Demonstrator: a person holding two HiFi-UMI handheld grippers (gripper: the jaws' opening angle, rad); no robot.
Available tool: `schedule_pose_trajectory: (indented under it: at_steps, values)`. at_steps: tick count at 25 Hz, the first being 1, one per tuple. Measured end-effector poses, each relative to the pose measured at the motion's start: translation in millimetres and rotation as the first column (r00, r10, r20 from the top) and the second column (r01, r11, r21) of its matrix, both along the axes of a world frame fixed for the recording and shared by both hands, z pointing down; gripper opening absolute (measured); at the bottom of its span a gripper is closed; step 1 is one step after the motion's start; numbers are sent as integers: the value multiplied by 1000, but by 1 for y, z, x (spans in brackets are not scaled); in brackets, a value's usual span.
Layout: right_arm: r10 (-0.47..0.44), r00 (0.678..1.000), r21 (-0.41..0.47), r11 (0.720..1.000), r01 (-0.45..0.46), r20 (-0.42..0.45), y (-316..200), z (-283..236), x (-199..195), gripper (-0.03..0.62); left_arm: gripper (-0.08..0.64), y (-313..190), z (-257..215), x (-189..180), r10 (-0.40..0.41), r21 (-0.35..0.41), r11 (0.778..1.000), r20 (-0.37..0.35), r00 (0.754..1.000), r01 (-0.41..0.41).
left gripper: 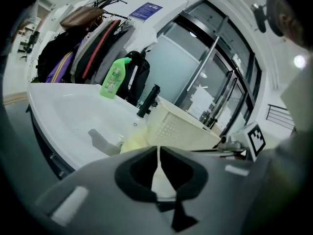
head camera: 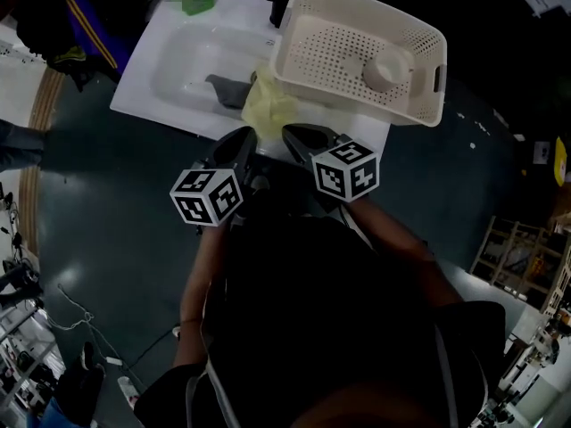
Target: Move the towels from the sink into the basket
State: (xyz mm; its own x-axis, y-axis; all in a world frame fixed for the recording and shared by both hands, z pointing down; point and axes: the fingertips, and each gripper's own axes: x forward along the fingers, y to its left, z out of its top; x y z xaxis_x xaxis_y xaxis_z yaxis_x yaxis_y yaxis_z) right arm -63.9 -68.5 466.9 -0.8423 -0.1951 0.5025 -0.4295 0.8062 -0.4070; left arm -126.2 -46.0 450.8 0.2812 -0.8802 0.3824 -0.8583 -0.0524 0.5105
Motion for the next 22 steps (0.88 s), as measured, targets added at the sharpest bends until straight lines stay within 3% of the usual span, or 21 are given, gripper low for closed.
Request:
schedule_pose_trajectory:
  at_steps: [10, 22]
  values:
    - [36, 999, -26, 999, -36, -25, -14, 10, -16, -6, 32, -20, 13, -20, 103, -69, 993, 46, 994, -99]
    - [114, 992, -67, 991, -118, -60, -25, 25, -25, -6, 81, -40, 27, -31, 268, -132, 957, 79, 960, -256]
